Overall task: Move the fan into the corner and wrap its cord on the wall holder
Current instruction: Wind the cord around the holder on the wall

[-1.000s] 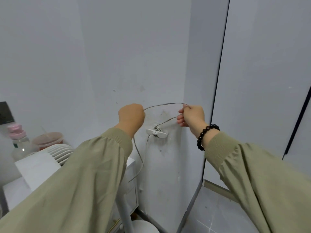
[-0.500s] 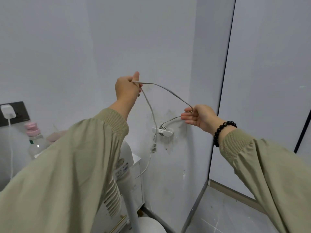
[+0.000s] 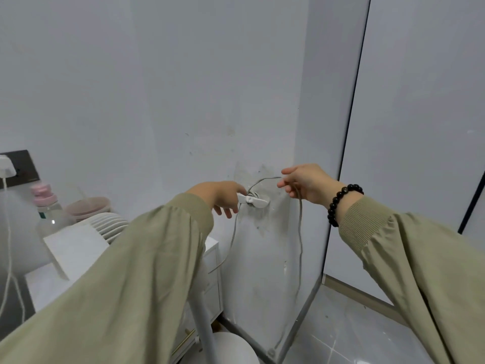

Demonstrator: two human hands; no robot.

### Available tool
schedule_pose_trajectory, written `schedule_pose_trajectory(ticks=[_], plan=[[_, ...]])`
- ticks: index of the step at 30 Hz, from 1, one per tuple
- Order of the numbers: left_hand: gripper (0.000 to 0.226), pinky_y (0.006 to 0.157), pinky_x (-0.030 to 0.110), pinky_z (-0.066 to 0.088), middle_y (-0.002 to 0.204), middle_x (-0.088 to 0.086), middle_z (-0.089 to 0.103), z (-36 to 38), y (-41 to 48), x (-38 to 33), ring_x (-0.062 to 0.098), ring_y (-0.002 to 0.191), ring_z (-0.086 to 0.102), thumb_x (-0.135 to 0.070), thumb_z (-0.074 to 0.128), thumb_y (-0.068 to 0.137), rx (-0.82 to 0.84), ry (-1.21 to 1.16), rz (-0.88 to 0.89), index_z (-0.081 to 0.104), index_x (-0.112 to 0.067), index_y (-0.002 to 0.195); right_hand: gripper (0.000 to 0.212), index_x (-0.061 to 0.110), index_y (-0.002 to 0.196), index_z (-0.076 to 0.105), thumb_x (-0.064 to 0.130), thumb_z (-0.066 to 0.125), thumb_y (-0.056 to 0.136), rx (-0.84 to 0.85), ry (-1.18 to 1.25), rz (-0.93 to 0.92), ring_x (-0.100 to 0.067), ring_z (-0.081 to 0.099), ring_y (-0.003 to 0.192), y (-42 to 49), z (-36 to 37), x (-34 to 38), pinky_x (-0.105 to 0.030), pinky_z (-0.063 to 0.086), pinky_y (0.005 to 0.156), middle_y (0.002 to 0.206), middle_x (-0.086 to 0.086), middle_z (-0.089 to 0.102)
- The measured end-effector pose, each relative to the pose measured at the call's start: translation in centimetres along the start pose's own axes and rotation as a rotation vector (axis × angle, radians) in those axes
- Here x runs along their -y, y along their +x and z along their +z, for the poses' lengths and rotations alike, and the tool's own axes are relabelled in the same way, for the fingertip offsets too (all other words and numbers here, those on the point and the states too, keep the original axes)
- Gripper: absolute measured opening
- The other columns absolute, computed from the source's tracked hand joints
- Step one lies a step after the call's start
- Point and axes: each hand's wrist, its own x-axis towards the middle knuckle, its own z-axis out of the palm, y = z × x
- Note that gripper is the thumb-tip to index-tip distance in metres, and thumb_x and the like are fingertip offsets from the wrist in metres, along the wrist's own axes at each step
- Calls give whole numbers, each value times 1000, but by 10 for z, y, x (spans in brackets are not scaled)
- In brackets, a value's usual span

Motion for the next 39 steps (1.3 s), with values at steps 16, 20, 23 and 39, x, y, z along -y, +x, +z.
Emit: schedule_pose_trajectory(ticks=[16, 20, 23, 39], plan=[[56, 55, 25, 45, 100, 6, 58, 39, 39, -8, 18, 66, 63, 4, 34, 85, -76, -13, 56, 44, -26, 131, 17, -1, 78, 63, 10, 52, 86, -298, -1005, -292, -26, 53, 66, 24, 13, -34, -30, 44, 59, 67, -9, 57], [58, 55, 24, 43, 103, 5, 53, 33, 39, -1, 22, 70, 62, 8, 39, 85, -70, -72, 85, 50, -25, 131, 32, 12, 58, 31, -4, 41, 84, -240, -1242, -297, -25, 43, 62, 11, 19, -57, -30, 35, 59, 59, -2, 36], [63, 54, 23, 41, 99, 8, 56, 32, 43, 3, 20, 68, 62, 13, 35, 80, -89, -126, 115, 58, -23, 126, 31, 11, 59, 32, -6, 38, 85, -199, -1340, -323, -29, 50, 72, 9, 28, -76, -31, 36, 62, 61, -1, 36], [17, 74, 35, 54, 81, 15, 68, 31, 95, 43, 29, 72, 66, -5, 47, 89, -429, -653, -380, 55, -1, 75, 26, 0, 54, 51, 3, 48, 79, -252, -562, -66, -20, 49, 51, 68, 79, -145, -28, 41, 45, 58, -16, 57]])
